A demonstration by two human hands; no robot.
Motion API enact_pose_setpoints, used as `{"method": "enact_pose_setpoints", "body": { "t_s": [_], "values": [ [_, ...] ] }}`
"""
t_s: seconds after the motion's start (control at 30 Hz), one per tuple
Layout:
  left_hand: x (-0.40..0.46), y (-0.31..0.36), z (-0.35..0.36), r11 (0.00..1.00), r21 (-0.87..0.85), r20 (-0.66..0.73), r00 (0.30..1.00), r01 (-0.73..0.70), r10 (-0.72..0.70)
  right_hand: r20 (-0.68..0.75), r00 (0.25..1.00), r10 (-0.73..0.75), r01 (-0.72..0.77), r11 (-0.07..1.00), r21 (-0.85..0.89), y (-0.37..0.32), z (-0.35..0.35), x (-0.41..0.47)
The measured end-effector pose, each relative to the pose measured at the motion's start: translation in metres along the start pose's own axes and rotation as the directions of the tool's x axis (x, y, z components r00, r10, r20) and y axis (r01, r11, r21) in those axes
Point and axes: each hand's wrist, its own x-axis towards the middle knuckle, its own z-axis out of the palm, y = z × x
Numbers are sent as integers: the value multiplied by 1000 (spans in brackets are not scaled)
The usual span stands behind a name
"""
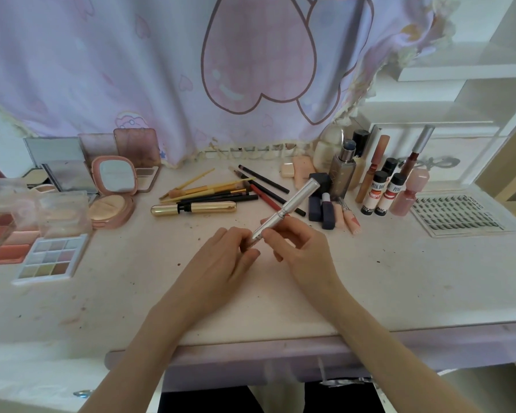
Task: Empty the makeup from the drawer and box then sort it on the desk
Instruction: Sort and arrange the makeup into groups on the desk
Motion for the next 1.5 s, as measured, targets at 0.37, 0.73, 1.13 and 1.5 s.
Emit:
{"method": "enact_pose_setpoints", "body": {
  "t_s": [0.37,0.73,1.13,1.5],
  "values": [
    [0,-14,10,946,304,86,992,-110,88,-406,888,-215,20,901,-433,-2,-122,3],
    [1,-16,12,959,256,67,992,-117,103,-489,849,-199,-184,756,-628,20,-172,11],
    [2,-19,14,956,268,75,992,-122,106,-469,864,-184,-230,683,-693,26,-172,15],
    [3,-18,15,929,344,157,984,-137,87,-479,858,-188,-264,637,-724,28,-171,9]
  ]
}}
